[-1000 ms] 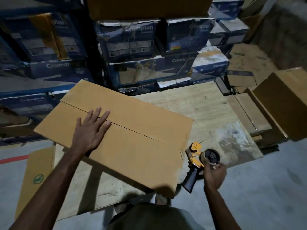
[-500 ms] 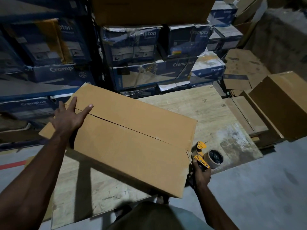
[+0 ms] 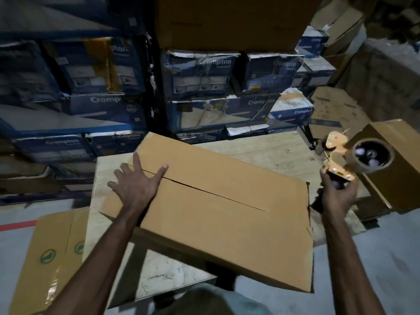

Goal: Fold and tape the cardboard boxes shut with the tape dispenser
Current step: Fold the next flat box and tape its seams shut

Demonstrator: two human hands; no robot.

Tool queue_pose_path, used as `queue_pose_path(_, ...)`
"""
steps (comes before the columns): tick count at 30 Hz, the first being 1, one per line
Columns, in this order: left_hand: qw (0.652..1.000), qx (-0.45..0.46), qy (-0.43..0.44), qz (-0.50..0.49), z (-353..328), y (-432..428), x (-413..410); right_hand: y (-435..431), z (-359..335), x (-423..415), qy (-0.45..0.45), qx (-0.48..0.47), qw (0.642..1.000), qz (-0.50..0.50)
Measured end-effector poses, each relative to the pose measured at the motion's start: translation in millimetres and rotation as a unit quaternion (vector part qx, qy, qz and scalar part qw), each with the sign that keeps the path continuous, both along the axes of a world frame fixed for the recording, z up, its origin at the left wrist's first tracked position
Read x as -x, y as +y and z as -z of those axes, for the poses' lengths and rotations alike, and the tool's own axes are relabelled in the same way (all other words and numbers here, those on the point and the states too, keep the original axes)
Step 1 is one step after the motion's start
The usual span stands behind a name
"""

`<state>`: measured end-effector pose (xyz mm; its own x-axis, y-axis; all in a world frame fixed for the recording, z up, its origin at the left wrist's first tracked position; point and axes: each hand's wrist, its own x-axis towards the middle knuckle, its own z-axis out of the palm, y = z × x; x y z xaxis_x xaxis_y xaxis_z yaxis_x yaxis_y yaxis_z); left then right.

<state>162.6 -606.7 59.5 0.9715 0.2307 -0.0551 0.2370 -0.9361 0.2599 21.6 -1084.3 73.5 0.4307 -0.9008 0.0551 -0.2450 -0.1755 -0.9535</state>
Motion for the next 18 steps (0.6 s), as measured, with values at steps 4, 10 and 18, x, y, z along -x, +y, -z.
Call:
queue_pose_path(4,0.999,0.021,0.002,-0.029,1,-26,31,41,-79,-7,-0.021,0.071,0.991,-0.110)
queue_pose_path(10,0.996,0.020,-0.081,-0.022,1,-33,50,137,-81,-28,-0.057,-0.030,0.954,-0.293)
queue_pose_path(18,0.997,0.032,-0.057,0.037,7,-19,63,235,-48,-33,-0.007,-0.122,0.881,-0.457)
